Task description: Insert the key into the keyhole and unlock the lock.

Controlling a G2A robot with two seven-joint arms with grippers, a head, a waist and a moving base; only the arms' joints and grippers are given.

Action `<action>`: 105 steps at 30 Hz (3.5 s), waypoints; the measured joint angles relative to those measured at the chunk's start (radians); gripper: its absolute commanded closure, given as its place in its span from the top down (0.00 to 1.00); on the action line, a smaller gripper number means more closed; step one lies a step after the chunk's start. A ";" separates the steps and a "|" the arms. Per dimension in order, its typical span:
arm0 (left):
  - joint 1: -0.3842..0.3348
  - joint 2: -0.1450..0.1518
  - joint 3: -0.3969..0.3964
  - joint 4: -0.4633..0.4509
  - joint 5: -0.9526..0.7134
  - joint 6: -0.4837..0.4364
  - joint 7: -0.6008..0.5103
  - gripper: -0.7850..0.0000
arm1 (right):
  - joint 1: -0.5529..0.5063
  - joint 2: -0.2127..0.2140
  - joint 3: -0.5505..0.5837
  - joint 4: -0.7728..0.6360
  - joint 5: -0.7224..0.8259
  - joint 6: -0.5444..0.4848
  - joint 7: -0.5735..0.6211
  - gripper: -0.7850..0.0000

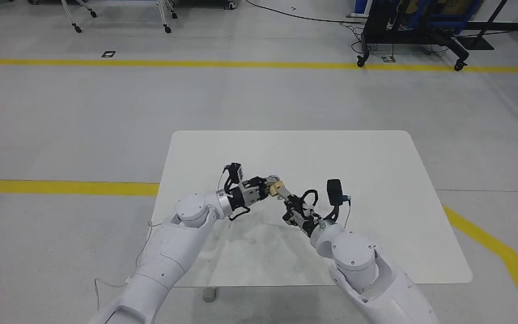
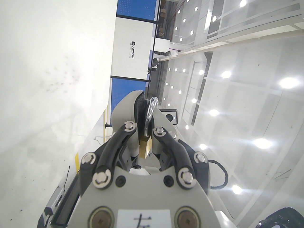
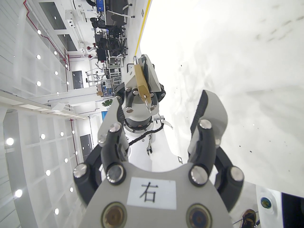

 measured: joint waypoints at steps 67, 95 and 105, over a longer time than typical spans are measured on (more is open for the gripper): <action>-0.055 -0.062 -0.005 0.145 -0.264 -0.159 -0.251 0.00 | 0.012 0.003 0.239 0.245 0.656 -0.313 0.626 1.00; -0.151 -0.098 0.225 0.195 0.331 0.215 0.070 1.00 | -0.286 0.049 0.651 0.107 0.628 -0.453 0.701 1.00; -0.069 -0.059 0.105 0.018 0.240 0.133 0.007 1.00 | -0.286 0.049 0.651 0.107 0.628 -0.453 0.701 1.00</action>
